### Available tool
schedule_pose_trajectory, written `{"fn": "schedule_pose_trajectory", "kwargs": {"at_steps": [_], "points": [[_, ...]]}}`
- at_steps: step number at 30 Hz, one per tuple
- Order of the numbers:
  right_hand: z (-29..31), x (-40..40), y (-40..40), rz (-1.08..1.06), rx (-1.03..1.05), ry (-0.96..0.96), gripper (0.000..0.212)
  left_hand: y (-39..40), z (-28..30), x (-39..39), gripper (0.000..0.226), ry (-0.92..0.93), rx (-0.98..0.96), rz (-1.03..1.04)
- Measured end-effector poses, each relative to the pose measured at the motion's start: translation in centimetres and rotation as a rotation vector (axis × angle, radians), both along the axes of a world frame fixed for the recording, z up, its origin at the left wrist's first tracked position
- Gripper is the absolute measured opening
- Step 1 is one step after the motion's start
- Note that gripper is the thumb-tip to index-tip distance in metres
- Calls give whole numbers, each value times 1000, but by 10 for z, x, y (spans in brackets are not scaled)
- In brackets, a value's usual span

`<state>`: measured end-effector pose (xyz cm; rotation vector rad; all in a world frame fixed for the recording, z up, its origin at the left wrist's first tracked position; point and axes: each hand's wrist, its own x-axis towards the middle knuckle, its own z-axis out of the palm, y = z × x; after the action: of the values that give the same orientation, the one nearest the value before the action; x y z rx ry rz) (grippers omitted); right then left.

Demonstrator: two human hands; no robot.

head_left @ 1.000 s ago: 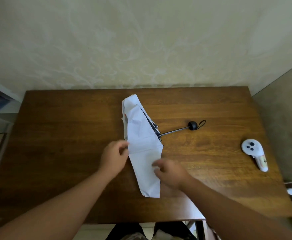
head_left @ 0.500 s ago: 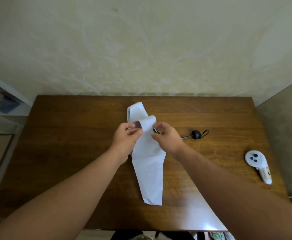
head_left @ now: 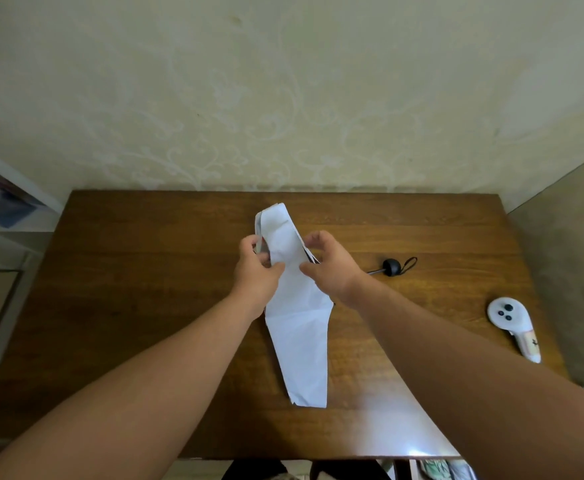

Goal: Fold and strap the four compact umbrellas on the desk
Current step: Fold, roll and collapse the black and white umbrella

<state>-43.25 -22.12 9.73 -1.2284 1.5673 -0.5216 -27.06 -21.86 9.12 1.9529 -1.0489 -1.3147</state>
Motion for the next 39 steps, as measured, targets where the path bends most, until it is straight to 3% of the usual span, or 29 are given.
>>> {"fn": "schedule_pose_trajectory", "kwargs": {"at_steps": [4, 9, 16, 19, 22, 25, 30, 36, 39], "points": [[-4, -10, 9, -24, 40, -27, 67, 12, 2, 6, 69, -82, -98, -59], [7, -18, 20, -5, -28, -170, 22, 33, 15, 13, 72, -71, -197, -254], [38, -23, 34, 5, -193, -190, 2, 52, 37, 17, 69, -188, -325, -408], [38, -23, 36, -79, -176, -229, 12, 54, 40, 18, 69, -243, -307, -382], [32, -23, 39, -227, -103, -377, 15, 55, 41, 20, 65, -192, -251, -277], [31, -20, 44, -238, -74, -429, 12, 57, 44, 19, 74, -84, -236, -302], [42, -18, 47, -184, -80, -353, 6, 49, 59, 18, 70, 112, -241, -207], [47, -16, 46, -188, -83, -212, 10, 38, 71, 26, 38, -16, -250, -168], [47, -15, 43, -162, -103, -197, 8, 39, 68, 30, 35, -135, -290, -311]]}}
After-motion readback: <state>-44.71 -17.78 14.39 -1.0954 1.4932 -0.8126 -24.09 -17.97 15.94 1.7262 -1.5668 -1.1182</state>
